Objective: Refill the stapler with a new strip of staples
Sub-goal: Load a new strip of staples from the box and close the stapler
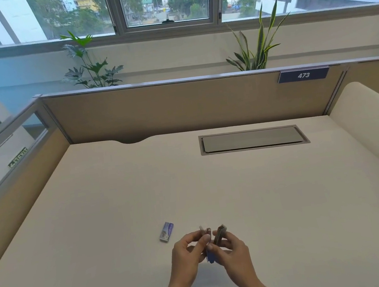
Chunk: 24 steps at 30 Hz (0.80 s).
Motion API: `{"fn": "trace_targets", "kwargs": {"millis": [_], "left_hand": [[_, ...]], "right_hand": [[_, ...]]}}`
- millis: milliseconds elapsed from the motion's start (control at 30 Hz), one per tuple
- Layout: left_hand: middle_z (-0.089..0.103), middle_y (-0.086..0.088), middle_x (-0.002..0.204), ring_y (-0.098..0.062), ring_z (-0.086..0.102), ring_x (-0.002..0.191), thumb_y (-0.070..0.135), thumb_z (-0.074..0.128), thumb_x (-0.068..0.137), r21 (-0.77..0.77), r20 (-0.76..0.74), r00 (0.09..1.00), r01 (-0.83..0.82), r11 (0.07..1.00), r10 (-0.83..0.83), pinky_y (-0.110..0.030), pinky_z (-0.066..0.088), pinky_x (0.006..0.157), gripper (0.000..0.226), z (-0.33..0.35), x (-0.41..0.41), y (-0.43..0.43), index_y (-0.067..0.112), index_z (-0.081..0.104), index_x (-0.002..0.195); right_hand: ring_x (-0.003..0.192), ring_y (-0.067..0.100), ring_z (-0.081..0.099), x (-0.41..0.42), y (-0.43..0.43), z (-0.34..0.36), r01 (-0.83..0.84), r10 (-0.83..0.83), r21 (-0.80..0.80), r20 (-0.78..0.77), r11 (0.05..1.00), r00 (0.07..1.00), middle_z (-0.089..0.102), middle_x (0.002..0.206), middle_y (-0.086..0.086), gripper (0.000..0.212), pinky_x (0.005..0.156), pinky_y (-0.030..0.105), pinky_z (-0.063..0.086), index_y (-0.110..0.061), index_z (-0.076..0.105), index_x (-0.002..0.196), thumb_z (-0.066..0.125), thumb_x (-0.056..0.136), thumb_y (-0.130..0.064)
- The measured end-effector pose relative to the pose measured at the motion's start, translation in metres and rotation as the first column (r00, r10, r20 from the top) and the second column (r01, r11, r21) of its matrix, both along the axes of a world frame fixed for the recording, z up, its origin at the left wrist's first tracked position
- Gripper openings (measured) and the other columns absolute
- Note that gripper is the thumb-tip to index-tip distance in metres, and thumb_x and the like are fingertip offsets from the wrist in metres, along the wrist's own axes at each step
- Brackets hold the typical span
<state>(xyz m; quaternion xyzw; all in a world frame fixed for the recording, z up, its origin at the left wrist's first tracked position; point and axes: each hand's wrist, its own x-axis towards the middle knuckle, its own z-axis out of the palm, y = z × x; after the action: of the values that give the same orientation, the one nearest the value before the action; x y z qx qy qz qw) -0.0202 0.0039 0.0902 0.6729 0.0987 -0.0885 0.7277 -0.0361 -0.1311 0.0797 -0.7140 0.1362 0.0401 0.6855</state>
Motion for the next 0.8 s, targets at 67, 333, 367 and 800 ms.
{"fn": "trace_targets", "kwargs": {"millis": [67, 333, 367, 800], "left_hand": [[0.077, -0.005, 0.089, -0.031, 0.074, 0.079, 0.02, 0.074, 0.083, 0.044, 0.03, 0.999, -0.022, 0.999, 0.021, -0.041, 0.062, 0.074, 0.013, -0.003, -0.004, 0.001, 0.02, 0.077, 0.096], [0.072, 0.002, 0.089, -0.016, 0.073, 0.07, 0.022, 0.072, 0.085, 0.228, 0.181, 0.979, -0.133, 0.965, 0.092, -0.029, 0.06, 0.063, 0.015, -0.011, -0.018, 0.0, 0.035, 0.075, 0.09], [0.072, 0.003, 0.088, -0.014, 0.073, 0.07, 0.02, 0.072, 0.085, 0.227, 0.186, 0.977, -0.144, 0.963, 0.102, -0.025, 0.059, 0.061, 0.017, -0.012, -0.019, 0.001, 0.036, 0.075, 0.089], [0.071, 0.007, 0.083, -0.012, 0.074, 0.071, 0.015, 0.07, 0.086, 0.253, 0.279, 0.954, -0.183, 0.95, 0.11, -0.02, 0.057, 0.058, 0.031, -0.009, -0.019, 0.002, 0.046, 0.074, 0.087]], "right_hand": [[0.078, 0.02, 0.077, -0.003, 0.003, -0.002, 0.0, 0.0, 0.018, -0.017, 1.0, 1.0, 0.08, 0.088, 0.002, 0.025, 0.068, 0.03, 0.063, -0.021, 0.065, 0.11, 0.073, 0.088, -0.014], [0.098, 0.0, 0.072, -0.012, 0.015, -0.006, -0.146, 0.159, -0.124, 0.097, 0.981, 0.983, 0.073, 0.109, -0.026, 0.036, 0.079, 0.018, 0.058, -0.035, 0.051, 0.126, 0.06, 0.097, -0.017], [0.097, 0.001, 0.073, -0.012, 0.016, -0.005, -0.167, 0.182, -0.135, 0.102, 0.977, 0.978, 0.072, 0.111, -0.026, 0.035, 0.08, 0.019, 0.059, -0.04, 0.05, 0.124, 0.06, 0.097, -0.021], [0.09, -0.004, 0.072, -0.007, 0.021, 0.005, -0.223, 0.257, -0.255, 0.111, 0.941, 0.96, 0.069, 0.1, -0.038, 0.024, 0.075, 0.013, 0.055, -0.05, 0.051, 0.114, 0.056, 0.099, -0.031]]}}
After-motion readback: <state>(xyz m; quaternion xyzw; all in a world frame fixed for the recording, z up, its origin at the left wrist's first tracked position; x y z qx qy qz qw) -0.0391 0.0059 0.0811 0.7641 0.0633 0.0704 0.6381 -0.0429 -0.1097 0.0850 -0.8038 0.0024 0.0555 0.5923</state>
